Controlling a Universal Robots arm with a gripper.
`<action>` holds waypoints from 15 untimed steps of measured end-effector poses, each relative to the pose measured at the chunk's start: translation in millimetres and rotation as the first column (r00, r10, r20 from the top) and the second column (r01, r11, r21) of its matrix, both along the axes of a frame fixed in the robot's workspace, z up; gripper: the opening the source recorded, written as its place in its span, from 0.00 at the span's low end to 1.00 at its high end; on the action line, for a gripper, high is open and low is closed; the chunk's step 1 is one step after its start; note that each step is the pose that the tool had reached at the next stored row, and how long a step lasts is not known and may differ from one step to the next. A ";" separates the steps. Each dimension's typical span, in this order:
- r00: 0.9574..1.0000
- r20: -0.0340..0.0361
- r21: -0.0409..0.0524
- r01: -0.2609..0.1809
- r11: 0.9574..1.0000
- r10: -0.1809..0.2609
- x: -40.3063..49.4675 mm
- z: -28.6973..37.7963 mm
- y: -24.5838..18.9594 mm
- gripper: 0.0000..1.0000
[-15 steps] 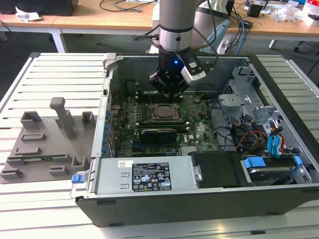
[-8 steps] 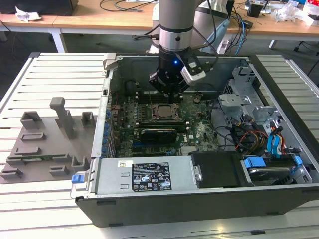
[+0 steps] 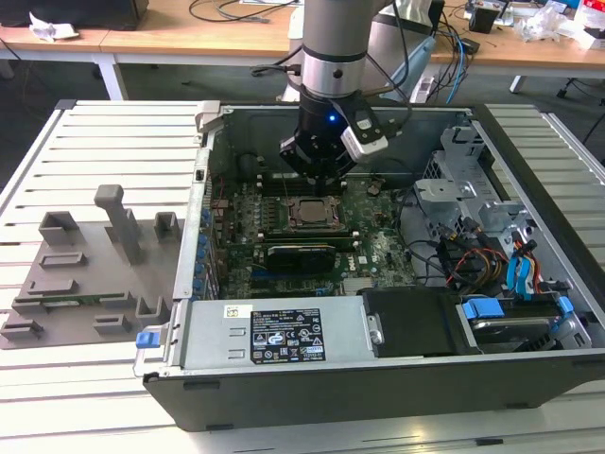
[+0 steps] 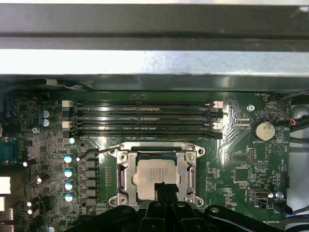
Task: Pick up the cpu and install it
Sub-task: 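Install the first cpu locking lever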
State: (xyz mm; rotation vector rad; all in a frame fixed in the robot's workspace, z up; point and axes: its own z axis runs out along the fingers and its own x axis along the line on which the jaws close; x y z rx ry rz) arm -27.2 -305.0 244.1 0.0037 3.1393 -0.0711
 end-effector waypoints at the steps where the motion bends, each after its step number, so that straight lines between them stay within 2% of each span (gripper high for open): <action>1: 1.000 0.000 0.000 0.000 1.000 0.000 -1.9 0.0 0.0 0.11; 5: 1.000 0.000 0.000 0.000 1.000 0.000 -8.9 0.2 -0.1 0.11; 10: 1.000 0.001 0.000 0.000 1.000 0.000 -23.6 0.2 0.0 0.11; 15: 1.000 0.001 0.000 0.000 1.000 0.000 -32.3 0.2 0.0 0.11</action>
